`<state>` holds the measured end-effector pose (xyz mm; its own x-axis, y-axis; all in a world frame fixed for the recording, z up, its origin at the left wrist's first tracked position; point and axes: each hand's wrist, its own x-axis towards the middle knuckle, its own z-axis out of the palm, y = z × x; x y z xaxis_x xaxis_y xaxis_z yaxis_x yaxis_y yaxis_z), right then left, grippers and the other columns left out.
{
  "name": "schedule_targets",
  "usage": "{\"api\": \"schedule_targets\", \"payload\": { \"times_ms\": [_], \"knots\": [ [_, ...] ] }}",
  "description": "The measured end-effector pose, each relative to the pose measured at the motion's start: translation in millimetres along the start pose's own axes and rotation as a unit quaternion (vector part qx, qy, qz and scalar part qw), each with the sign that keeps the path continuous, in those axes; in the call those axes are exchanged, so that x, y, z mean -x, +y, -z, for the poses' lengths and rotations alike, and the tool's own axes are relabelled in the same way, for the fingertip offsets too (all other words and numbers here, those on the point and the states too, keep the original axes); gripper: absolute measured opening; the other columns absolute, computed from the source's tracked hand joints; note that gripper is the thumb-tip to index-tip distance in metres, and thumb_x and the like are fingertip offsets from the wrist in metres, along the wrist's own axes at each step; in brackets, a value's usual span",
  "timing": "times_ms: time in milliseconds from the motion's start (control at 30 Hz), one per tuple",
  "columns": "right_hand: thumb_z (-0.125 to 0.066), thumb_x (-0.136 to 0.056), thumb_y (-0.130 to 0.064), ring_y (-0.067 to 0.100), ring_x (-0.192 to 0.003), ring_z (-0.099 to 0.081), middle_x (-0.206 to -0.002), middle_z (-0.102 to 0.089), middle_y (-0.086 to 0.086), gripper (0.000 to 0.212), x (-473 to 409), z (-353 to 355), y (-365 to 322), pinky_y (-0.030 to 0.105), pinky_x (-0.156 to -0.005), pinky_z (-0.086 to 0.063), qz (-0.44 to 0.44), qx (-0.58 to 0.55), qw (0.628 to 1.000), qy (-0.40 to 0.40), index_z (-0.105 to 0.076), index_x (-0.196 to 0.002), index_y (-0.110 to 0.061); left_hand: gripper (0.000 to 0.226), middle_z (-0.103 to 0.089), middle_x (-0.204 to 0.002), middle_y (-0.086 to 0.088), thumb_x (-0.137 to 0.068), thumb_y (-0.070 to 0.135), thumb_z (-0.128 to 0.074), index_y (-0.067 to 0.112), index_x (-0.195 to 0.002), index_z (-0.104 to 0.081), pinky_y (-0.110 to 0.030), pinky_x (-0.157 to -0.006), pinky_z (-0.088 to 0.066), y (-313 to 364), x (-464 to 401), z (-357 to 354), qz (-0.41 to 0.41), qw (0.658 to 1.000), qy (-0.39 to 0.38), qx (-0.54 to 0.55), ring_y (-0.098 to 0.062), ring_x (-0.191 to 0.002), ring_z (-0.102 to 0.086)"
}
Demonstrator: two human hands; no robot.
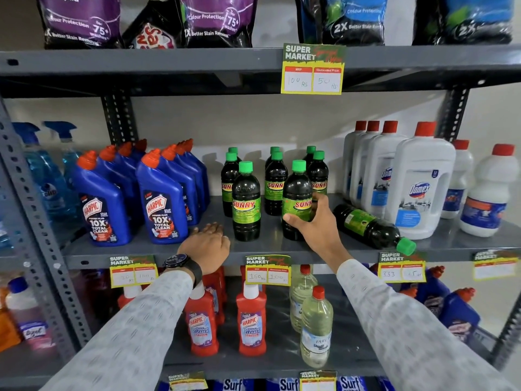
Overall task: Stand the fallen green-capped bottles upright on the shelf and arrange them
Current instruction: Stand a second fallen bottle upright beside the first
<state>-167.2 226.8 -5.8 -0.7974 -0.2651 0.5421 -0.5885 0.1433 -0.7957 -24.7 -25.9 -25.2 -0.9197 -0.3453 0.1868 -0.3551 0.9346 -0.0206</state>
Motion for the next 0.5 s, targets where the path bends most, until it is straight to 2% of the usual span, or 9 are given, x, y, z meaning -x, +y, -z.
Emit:
{"api": "schedule_targets", "payload": {
  "times_ms": [67, 167, 200, 267, 367, 433, 500],
  "knots": [
    [-0.086, -0.084, -0.025, -0.026, -0.093, -0.058, -0.109, -0.060, -0.028, 0.073, -1.6, 1.8, 3.7, -0.001, -0.081, -0.043, 0.000, -0.006, 1.000, -0.018, -0.039, -0.138, -0.035, 0.079, -0.024, -0.169, -0.012, -0.091, 0.042, -0.004, 0.007, -0.158, -0.026, -0.048, -0.125, -0.018, -0.2, -0.9, -1.0, 0.002, 1.000, 0.001, 0.001, -0.023, -0.157, -0.023],
    [-0.085, -0.085, -0.019, -0.014, -0.097, -0.060, -0.109, -0.062, -0.025, 0.073, -3.5, 3.0, 5.6, 0.022, -0.098, -0.049, -0.023, -0.001, 0.999, -0.035, -0.046, -0.146, -0.023, 0.077, -0.023, -0.169, -0.012, -0.093, 0.042, -0.005, 0.008, -0.158, -0.026, -0.047, -0.125, -0.017, -0.1, -1.1, -1.3, 0.004, 1.000, 0.004, 0.005, -0.022, -0.157, -0.022],
    [-0.087, -0.083, -0.020, -0.008, -0.096, -0.061, -0.108, -0.063, -0.021, 0.073, -3.0, 2.2, 4.7, 0.026, -0.097, -0.050, -0.023, 0.007, 0.999, -0.030, -0.047, -0.144, -0.020, 0.076, -0.023, -0.169, -0.012, -0.094, 0.041, -0.006, 0.008, -0.158, -0.026, -0.047, -0.125, -0.017, -0.2, -0.7, -0.9, 0.004, 1.000, 0.003, 0.004, -0.023, -0.157, -0.022],
    [-0.092, -0.077, -0.027, 0.001, -0.094, -0.062, -0.105, -0.063, -0.018, 0.073, -1.1, -0.7, 2.0, 0.025, -0.089, -0.049, -0.016, 0.024, 1.000, -0.010, -0.047, -0.135, -0.024, 0.077, -0.022, -0.169, -0.013, -0.092, 0.040, -0.005, 0.007, -0.158, -0.026, -0.048, -0.125, -0.017, 0.6, -0.1, -0.2, -0.003, 1.000, -0.001, -0.007, -0.024, -0.157, -0.021],
    [-0.096, -0.070, -0.034, 0.000, -0.090, -0.062, -0.099, -0.060, -0.023, 0.074, 2.3, -4.0, -1.2, 0.023, -0.080, -0.048, -0.008, 0.036, 0.999, 0.019, -0.041, -0.120, -0.033, 0.070, -0.024, -0.169, -0.012, -0.098, 0.039, -0.011, 0.008, -0.158, -0.027, -0.047, -0.126, -0.016, 0.7, -0.3, -0.8, 0.006, 1.000, 0.003, 0.013, -0.022, -0.157, -0.022],
    [-0.097, -0.069, -0.035, 0.002, -0.092, -0.063, -0.102, -0.062, -0.021, 0.075, 4.1, -4.0, -2.2, 0.024, -0.082, -0.049, -0.010, 0.035, 0.999, 0.020, -0.042, -0.120, -0.032, 0.065, -0.024, -0.169, -0.011, -0.101, 0.038, -0.015, 0.009, -0.158, -0.028, -0.046, -0.126, -0.016, 0.9, -0.7, -1.2, 0.008, 1.000, 0.009, 0.025, -0.022, -0.157, -0.022],
    [-0.096, -0.070, -0.035, -0.002, -0.094, -0.063, -0.104, -0.063, -0.019, 0.074, 7.0, -0.7, -5.2, 0.022, -0.082, -0.050, -0.010, 0.029, 0.999, 0.012, -0.043, -0.122, -0.030, 0.065, -0.024, -0.169, -0.011, -0.102, 0.037, -0.016, 0.009, -0.159, -0.028, -0.046, -0.126, -0.016, 1.6, -0.8, -0.9, 0.004, 1.000, 0.005, 0.022, -0.022, -0.157, -0.022]
  ]
}}
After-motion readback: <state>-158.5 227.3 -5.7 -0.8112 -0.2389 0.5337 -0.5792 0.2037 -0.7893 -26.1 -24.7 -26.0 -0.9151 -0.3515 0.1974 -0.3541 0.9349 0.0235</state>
